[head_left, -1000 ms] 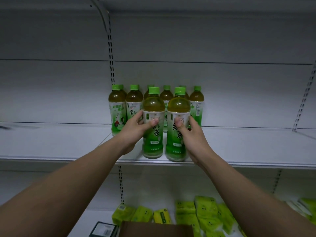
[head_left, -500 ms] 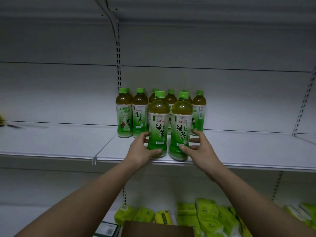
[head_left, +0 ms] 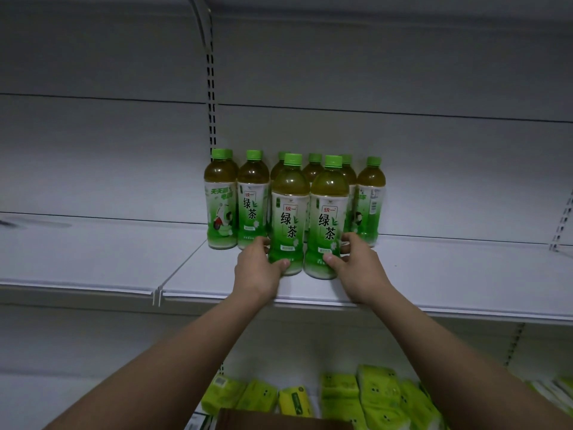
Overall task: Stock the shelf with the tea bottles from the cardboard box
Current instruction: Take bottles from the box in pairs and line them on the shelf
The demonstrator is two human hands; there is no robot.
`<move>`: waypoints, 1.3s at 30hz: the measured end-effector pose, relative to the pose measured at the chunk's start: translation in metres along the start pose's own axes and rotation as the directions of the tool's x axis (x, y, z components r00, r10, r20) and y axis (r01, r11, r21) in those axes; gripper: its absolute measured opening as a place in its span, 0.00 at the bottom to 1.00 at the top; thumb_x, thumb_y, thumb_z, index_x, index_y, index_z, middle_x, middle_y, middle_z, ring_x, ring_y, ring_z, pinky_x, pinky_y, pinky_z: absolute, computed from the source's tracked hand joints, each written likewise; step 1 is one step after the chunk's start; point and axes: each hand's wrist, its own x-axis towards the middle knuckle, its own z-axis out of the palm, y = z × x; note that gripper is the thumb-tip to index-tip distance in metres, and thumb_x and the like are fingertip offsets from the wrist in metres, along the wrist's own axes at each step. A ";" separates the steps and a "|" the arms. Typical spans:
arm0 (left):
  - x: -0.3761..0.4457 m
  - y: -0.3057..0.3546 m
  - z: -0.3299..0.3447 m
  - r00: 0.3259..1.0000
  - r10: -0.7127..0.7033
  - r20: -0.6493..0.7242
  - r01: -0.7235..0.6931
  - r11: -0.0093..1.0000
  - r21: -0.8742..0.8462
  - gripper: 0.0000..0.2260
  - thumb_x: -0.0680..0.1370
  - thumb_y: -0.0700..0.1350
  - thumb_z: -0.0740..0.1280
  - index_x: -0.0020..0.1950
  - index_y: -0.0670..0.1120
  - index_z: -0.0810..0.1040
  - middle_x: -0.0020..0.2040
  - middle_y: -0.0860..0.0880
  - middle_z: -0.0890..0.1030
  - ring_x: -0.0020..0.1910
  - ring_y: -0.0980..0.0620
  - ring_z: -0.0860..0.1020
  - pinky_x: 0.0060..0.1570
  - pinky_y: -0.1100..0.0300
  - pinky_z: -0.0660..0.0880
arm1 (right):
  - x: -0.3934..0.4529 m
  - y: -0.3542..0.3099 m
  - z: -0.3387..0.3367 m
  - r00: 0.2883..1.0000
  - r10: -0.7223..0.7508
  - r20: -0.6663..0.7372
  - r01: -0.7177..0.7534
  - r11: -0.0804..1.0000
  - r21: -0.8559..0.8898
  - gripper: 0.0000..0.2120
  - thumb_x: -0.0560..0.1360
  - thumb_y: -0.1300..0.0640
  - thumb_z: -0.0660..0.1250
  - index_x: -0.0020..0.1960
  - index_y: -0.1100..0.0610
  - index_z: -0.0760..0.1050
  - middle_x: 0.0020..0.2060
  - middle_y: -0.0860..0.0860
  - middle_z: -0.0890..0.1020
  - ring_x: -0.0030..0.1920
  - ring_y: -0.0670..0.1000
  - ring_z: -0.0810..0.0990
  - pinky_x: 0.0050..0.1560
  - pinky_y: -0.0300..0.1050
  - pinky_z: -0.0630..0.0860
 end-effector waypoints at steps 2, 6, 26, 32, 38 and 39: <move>0.009 -0.002 0.004 1.000 0.012 -0.010 -0.011 0.999 0.045 0.25 0.74 0.45 0.72 0.70 0.43 0.70 0.65 0.44 0.76 0.60 0.43 0.77 0.63 0.48 0.72 | 0.010 0.001 0.005 1.000 -0.003 0.000 0.003 1.000 -0.008 0.20 0.76 0.58 0.69 0.67 0.57 0.69 0.60 0.53 0.80 0.57 0.54 0.79 0.60 0.49 0.76; 0.027 -0.006 0.013 0.999 0.017 -0.037 -0.014 0.996 0.090 0.26 0.75 0.46 0.72 0.70 0.43 0.70 0.65 0.43 0.76 0.62 0.43 0.75 0.64 0.47 0.71 | 0.030 0.004 0.018 1.000 -0.020 -0.013 0.019 0.999 -0.042 0.20 0.77 0.58 0.68 0.67 0.57 0.69 0.62 0.55 0.79 0.61 0.56 0.78 0.64 0.55 0.74; 0.070 -0.003 0.030 0.988 0.017 -0.155 0.021 0.971 0.238 0.14 0.73 0.38 0.73 0.58 0.43 0.78 0.55 0.44 0.82 0.55 0.42 0.79 0.52 0.52 0.74 | 0.085 0.010 0.032 0.998 0.037 0.052 -0.025 0.977 -0.211 0.20 0.76 0.52 0.68 0.65 0.59 0.72 0.62 0.55 0.79 0.62 0.57 0.77 0.60 0.47 0.71; 0.060 -0.001 0.009 0.985 -0.006 0.174 -0.055 0.938 0.342 0.22 0.72 0.40 0.70 0.66 0.44 0.75 0.62 0.45 0.80 0.60 0.43 0.77 0.62 0.49 0.74 | 0.067 0.006 0.025 0.987 0.111 0.117 -0.064 0.936 -0.346 0.20 0.77 0.51 0.67 0.64 0.61 0.73 0.61 0.58 0.79 0.60 0.60 0.77 0.61 0.50 0.74; 0.037 0.019 -0.016 0.948 -0.028 0.317 -0.122 0.889 0.442 0.22 0.75 0.56 0.67 0.64 0.45 0.76 0.61 0.45 0.80 0.58 0.44 0.77 0.60 0.48 0.75 | 0.043 -0.026 0.000 0.974 0.093 0.206 0.003 0.904 -0.427 0.06 0.78 0.53 0.64 0.46 0.56 0.76 0.43 0.52 0.80 0.48 0.55 0.77 0.47 0.45 0.71; 0.034 0.023 -0.020 0.945 -0.026 0.325 -0.136 0.874 0.466 0.22 0.75 0.58 0.65 0.63 0.46 0.77 0.60 0.45 0.80 0.58 0.43 0.77 0.59 0.48 0.75 | 0.038 -0.032 -0.004 0.969 0.095 0.229 0.016 0.898 -0.439 0.09 0.78 0.53 0.63 0.40 0.54 0.73 0.38 0.50 0.77 0.44 0.54 0.76 0.44 0.44 0.70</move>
